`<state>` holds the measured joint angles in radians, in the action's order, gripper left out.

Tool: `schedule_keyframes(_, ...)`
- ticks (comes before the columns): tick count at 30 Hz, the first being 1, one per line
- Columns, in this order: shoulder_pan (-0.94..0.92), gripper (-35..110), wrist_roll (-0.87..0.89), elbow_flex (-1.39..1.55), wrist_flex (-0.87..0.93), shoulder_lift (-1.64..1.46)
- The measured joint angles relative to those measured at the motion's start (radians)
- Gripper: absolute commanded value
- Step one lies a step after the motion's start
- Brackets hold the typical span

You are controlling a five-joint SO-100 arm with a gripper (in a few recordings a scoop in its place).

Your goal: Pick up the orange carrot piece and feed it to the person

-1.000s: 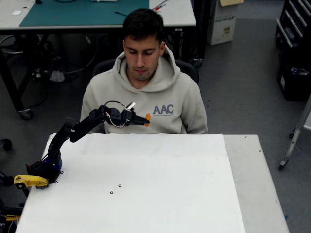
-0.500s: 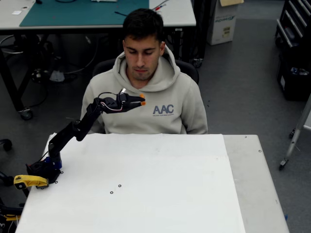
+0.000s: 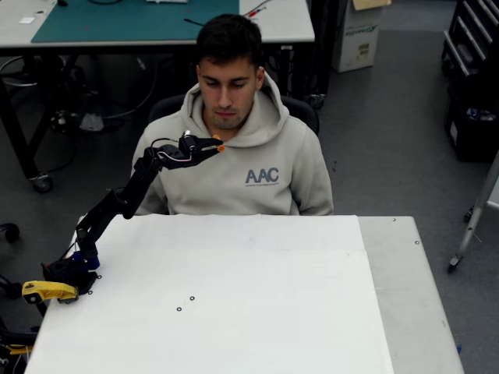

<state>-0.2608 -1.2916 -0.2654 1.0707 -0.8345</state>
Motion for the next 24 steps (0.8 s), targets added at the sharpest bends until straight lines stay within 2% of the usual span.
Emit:
schedule_keyframes(10, 0.021, -3, -0.012, -0.003, -0.311, 0.051)
schedule_keyframes(24, 0.020, -3, -0.015, -0.002, -0.474, 0.140)
